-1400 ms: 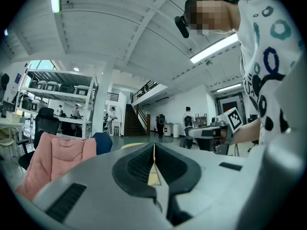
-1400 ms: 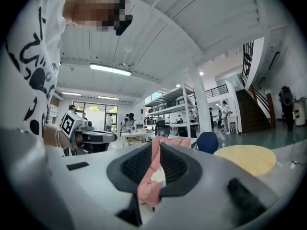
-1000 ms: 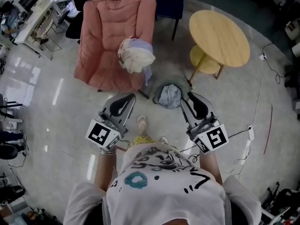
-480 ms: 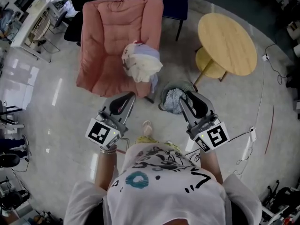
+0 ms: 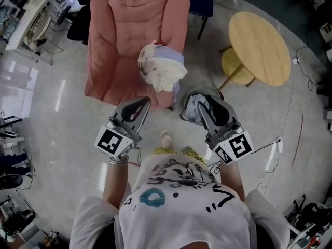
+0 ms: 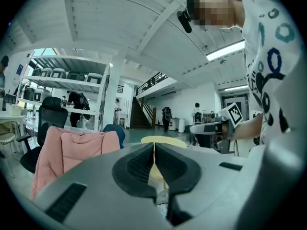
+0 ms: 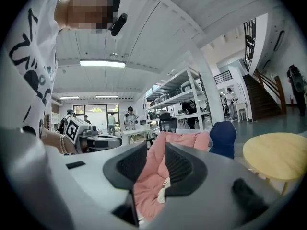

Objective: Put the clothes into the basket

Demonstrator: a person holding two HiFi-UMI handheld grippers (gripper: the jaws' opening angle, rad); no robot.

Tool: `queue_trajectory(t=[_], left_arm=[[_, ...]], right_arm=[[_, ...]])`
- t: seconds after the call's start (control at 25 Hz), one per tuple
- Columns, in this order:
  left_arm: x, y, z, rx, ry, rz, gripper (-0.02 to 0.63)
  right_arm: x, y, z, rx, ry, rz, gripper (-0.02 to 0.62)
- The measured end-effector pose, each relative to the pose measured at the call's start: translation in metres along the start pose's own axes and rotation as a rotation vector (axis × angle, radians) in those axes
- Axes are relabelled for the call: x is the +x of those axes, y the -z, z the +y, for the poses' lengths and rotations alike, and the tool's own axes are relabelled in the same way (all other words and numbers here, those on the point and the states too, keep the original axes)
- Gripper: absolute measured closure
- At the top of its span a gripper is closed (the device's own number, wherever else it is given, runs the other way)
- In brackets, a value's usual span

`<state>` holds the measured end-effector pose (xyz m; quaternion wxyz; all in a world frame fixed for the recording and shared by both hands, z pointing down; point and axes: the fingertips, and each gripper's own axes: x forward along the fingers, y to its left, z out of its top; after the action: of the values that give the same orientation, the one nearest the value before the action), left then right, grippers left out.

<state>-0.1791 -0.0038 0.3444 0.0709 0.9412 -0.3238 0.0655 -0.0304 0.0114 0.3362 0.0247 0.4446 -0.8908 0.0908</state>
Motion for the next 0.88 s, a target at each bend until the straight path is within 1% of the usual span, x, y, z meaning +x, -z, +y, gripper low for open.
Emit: queue_trajectory(t=[0.16,0.36,0.56,0.72,0.88], left_arm=[[0.004,0.006,0.007,-0.022,-0.014,0.004,0.588],[0.014,0.013,0.016,-0.03,-0.044,0.017,0.588],[0.024,0.011,0.03,-0.047,-0.12,0.016,0.588],[0.032,0.007,0.041,-0.037,-0.163,0.013,0.589],[0.039,0.004,0.057,-0.054,-0.232,0.005,0.588]], right_arm=[[0.008,0.011,-0.001,0.006,-0.017,0.033,0.492],[0.021,0.021,-0.018,0.008,-0.048,0.066,0.491],[0.04,0.02,-0.037,0.002,-0.119,0.095,0.486],[0.054,0.011,-0.052,-0.014,-0.167,0.092,0.485],[0.07,0.009,-0.065,-0.013,-0.223,0.094,0.485]])
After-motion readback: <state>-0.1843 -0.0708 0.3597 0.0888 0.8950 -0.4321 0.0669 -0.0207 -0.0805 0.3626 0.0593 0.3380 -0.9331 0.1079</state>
